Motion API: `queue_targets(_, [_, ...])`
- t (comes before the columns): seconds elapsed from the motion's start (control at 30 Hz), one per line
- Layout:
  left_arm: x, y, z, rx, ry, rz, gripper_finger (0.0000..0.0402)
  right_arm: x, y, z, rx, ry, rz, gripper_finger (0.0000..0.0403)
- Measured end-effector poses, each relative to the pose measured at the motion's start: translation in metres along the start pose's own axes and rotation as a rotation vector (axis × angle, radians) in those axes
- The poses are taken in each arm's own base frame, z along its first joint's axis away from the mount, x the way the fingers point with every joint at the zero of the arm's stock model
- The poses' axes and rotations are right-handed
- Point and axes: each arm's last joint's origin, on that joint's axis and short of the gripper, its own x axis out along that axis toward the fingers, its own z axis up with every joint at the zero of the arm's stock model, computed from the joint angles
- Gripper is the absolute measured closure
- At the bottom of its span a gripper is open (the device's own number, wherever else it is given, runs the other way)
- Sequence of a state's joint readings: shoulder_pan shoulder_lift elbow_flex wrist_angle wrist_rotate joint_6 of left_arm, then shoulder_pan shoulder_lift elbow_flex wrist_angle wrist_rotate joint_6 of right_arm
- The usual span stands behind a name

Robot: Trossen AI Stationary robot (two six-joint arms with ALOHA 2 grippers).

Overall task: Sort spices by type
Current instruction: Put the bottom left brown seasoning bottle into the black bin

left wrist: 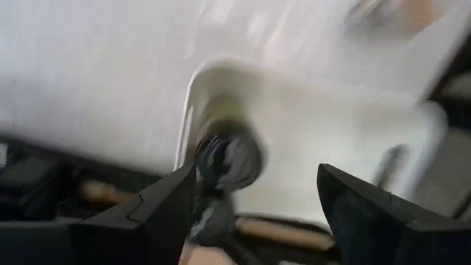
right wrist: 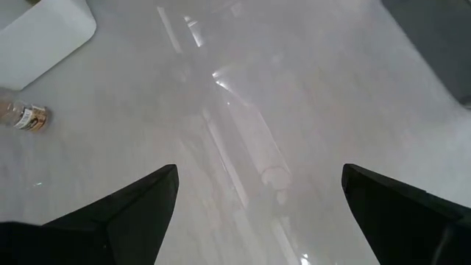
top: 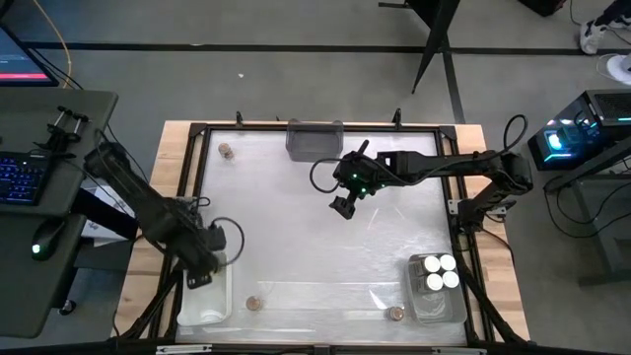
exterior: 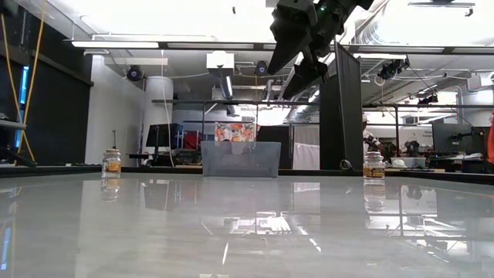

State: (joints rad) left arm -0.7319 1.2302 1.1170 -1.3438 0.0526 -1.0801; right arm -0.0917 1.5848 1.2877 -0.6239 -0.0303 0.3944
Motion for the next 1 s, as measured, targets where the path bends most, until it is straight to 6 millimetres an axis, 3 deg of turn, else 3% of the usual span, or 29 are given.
queue_targets(0.17, [-0.039,0.003,0.014,-0.019,-0.227,-0.109,0.0135,0.000,0.000,0.000,0.016,0.002,0.003,0.0025])
queue_targets(0.3, [-0.043,-0.016,0.035,0.121,-0.283,-0.128,0.0146,0.000,0.000,-0.001,0.026,0.015,0.004,0.0025])
queue_targets(0.43, [-0.026,-0.056,0.048,0.390,-0.242,-0.078,0.0156,0.000,-0.001,-0.004,0.025,0.048,-0.008,0.0025])
queue_targets(0.67, [0.039,-0.121,0.048,0.854,-0.136,0.053,0.0163,0.000,-0.004,-0.010,0.001,0.105,-0.043,0.0025])
queue_targets(0.8, [0.065,-0.135,0.056,0.881,-0.134,0.057,0.0163,-0.001,-0.004,-0.010,0.001,0.108,-0.045,0.0025])
queue_targets(1.0, [0.080,-0.138,0.069,0.828,-0.125,0.061,0.0163,-0.001,-0.005,-0.010,0.000,0.106,-0.051,0.0025])
